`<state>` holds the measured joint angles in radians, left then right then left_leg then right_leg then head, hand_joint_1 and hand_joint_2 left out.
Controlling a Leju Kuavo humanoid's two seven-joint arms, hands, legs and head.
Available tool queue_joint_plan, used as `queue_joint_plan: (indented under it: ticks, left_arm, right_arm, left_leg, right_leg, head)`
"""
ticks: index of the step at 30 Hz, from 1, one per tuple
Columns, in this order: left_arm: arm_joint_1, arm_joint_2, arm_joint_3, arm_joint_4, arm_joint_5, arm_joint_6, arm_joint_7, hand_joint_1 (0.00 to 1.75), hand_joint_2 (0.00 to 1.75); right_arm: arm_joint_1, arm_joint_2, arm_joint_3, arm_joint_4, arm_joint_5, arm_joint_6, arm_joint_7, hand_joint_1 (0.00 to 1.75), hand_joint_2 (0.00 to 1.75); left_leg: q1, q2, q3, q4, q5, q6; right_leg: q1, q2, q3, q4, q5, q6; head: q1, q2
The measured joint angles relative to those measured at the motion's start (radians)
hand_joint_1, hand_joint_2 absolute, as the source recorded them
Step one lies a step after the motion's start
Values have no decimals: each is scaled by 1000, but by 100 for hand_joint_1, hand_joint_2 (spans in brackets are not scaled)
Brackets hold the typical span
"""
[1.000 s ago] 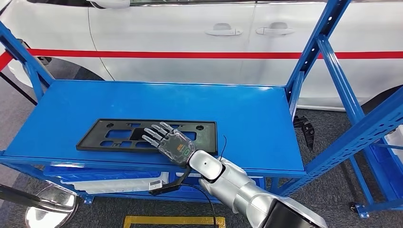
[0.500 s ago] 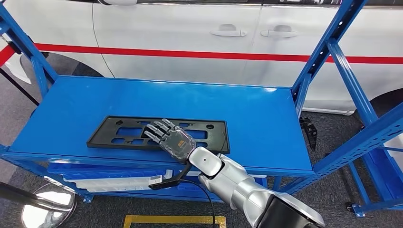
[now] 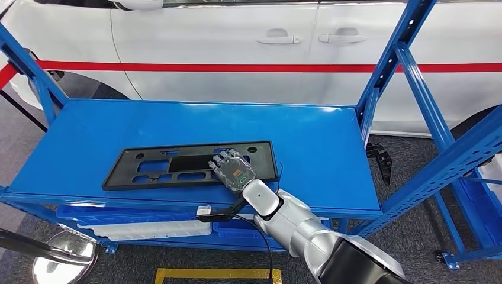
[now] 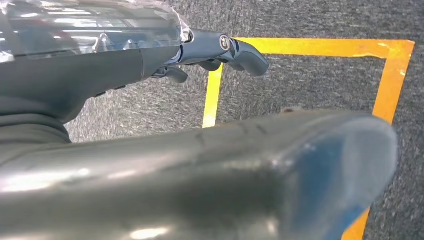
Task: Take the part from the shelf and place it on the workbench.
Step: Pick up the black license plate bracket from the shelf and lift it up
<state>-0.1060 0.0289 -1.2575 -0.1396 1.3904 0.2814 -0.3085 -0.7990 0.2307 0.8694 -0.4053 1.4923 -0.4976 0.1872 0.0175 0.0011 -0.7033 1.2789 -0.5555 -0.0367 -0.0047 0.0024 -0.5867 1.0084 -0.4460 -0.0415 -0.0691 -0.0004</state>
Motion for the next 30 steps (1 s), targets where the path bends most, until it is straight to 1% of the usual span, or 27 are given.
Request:
queue_joint_plan:
  ticks: [1,2,3,4,5,6,8,9,10,11,12,13,14,15,16,17,18,19,20,22,23,24,25,26,28,29,30]
  left_arm:
    - [0,2,-1,0,0,-2,-1,0,0]
    - [-1,3,-3,0,0,-4,-1,0,0]
    - [-2,5,-5,0,1,-6,-2,0,0]
    - [-3,6,-8,0,1,-8,-3,0,0]
    - [-3,6,-10,0,2,-10,-4,0,0]
    - [-3,6,-13,0,2,-12,-5,0,0]
    - [-2,6,-15,0,2,-13,-6,0,0]
    - [-3,6,-16,0,3,-14,-6,0,0]
    - [-4,6,-16,0,3,-14,-6,0,0]
    - [-5,6,-17,0,3,-14,-6,0,0]
    - [-6,6,-17,0,3,-14,-7,0,0]
    - [-5,6,-17,0,3,-14,-7,0,0]
    - [-4,6,-17,0,3,-14,-7,0,0]
    - [-4,6,-17,0,4,-14,-8,0,0]
    - [-4,6,-17,0,4,-13,-11,0,0]
    - [-4,6,-17,0,4,-12,-17,0,0]
    - [-4,6,-17,0,4,-10,-27,0,0]
    - [-5,5,-17,0,3,-8,-38,0,0]
    - [-5,5,-18,0,2,-6,-47,0,0]
    - [-6,5,-18,0,2,-4,-57,0,0]
    - [-6,6,-18,0,2,-3,-59,0,0]
    - [-6,6,-18,0,3,-2,-62,0,0]
    - [-6,7,-18,0,4,-2,-65,0,0]
    - [-6,8,-18,0,7,-1,-69,0,0]
    - [-5,8,-18,0,11,-1,-76,0,0]
    - [-4,8,-18,0,13,-2,-76,0,0]
    - [-3,9,-18,0,14,-2,-75,0,0]
  right_arm:
    - [0,-1,-5,4,0,-1,0,175,175]
    - [-1,-1,-10,7,1,-3,0,175,175]
    - [-2,-1,-15,9,2,-5,0,175,175]
    - [-3,-1,-20,10,4,-6,0,175,175]
    - [-3,-1,-23,12,7,-6,0,175,175]
    - [-4,-1,-26,13,10,-5,0,175,175]
    - [-6,-1,-31,16,13,-1,2,175,175]
    - [-8,-1,-33,17,14,2,3,175,175]
    - [-9,-1,-35,18,14,3,4,175,175]
    - [-10,-2,-37,19,15,4,5,175,175]
    - [-10,-2,-38,21,15,5,5,175,175]
    - [-9,-2,-38,23,15,5,5,175,175]
    - [-8,-2,-38,25,15,4,5,175,175]
    - [-8,-2,-39,26,15,4,4,175,175]
    - [-8,-2,-41,27,14,3,2,175,175]
    - [-8,-2,-43,28,13,0,-2,175,175]
    - [-9,-2,-47,29,10,-4,-6,175,175]
    - [-10,-2,-52,29,6,-9,-13,175,175]
    - [-10,-1,-56,29,3,-14,-19,175,175]
    - [-10,0,-63,29,-2,-18,-28,175,175]
    - [-10,1,-66,29,-4,-20,-31,175,175]
    - [-11,2,-69,29,-7,-22,-34,175,175]
    - [-10,2,-74,29,-14,-27,-40,175,175]
    - [-9,3,-79,29,-25,-35,-52,175,175]
    - [-3,3,-98,29,-61,-60,-90,175,175]
    - [1,4,-112,26,-81,-74,-114,175,175]
    - [5,4,-127,22,-100,-87,-136,175,175]
  left_leg:
    - [2,0,21,-43,30,0]
    - [3,0,55,-113,67,0]
    - [3,0,90,-181,92,2]
    - [1,-1,115,-232,107,7]
    - [-1,-2,127,-258,110,12]
    - [-4,-3,128,-263,107,19]
    - [-3,-2,128,-268,111,34]
    - [-2,-1,128,-271,114,41]
    - [0,1,129,-274,117,48]
    - [0,2,128,-276,119,53]
    - [-1,3,126,-276,119,55]
    - [-2,3,125,-276,120,57]
    - [-3,4,124,-276,120,58]
    - [-3,4,123,-275,120,58]
    - [-4,3,124,-274,120,58]
    - [-4,3,126,-274,120,57]
    - [-5,2,127,-273,119,55]
    - [-7,1,127,-272,118,52]
    - [-8,0,126,-271,117,48]
    - [-9,0,126,-272,119,36]
    - [-7,0,125,-272,117,31]
    - [-7,0,123,-265,111,25]
    - [-6,0,113,-241,93,21]
    - [-4,-1,94,-197,66,16]
    - [-1,0,33,-63,2,8]
    - [1,0,8,-9,-15,5]
    - [3,0,-2,14,-13,2]
  right_leg:
    - [-1,1,1,1,-1,2]
    - [-1,1,3,3,-3,4]
    - [0,2,3,6,-5,8]
    - [2,2,3,8,-7,14]
    - [3,2,1,10,-7,18]
    - [5,3,-1,10,-6,23]
    - [3,3,-2,12,-7,33]
    - [2,3,-6,23,-17,38]
    - [1,3,-19,53,-39,42]
    - [-1,3,-43,105,-69,45]
    - [-1,2,-74,172,-103,47]
    - [-1,2,-106,239,-131,49]
    - [-2,2,-128,285,-142,49]
    - [-2,2,-132,294,-134,48]
    - [-2,2,-115,263,-108,46]
    - [-1,2,-83,199,-72,42]
    - [0,1,-45,125,-42,36]
    - [2,1,-16,63,-22,31]
    - [5,0,2,26,-13,28]
    - [9,1,7,8,-13,23]
    - [7,1,9,4,-10,19]
    - [4,0,11,-1,-7,13]
    - [1,-1,13,-5,-4,8]
    - [-2,-2,15,-8,-2,4]
    - [-1,-3,13,-8,-2,1]
    - [-1,-3,12,-8,-2,1]
    - [-1,-2,12,-7,-2,1]
  head:
    - [0,0]
    - [0,0]
    - [0,0]
    - [0,0]
    - [0,0]
    - [0,0]
    - [0,0]
    - [0,0]
    - [0,0]
    - [0,0]
    - [0,0]
    - [0,0]
    - [0,0]
    - [0,0]
    - [0,0]
    - [0,0]
    - [0,0]
    - [0,0]
    - [0,0]
    - [0,0]
    - [0,0]
    - [0,0]
    - [0,0]
    - [0,0]
    - [0,0]
    - [0,0]
    - [0,0]
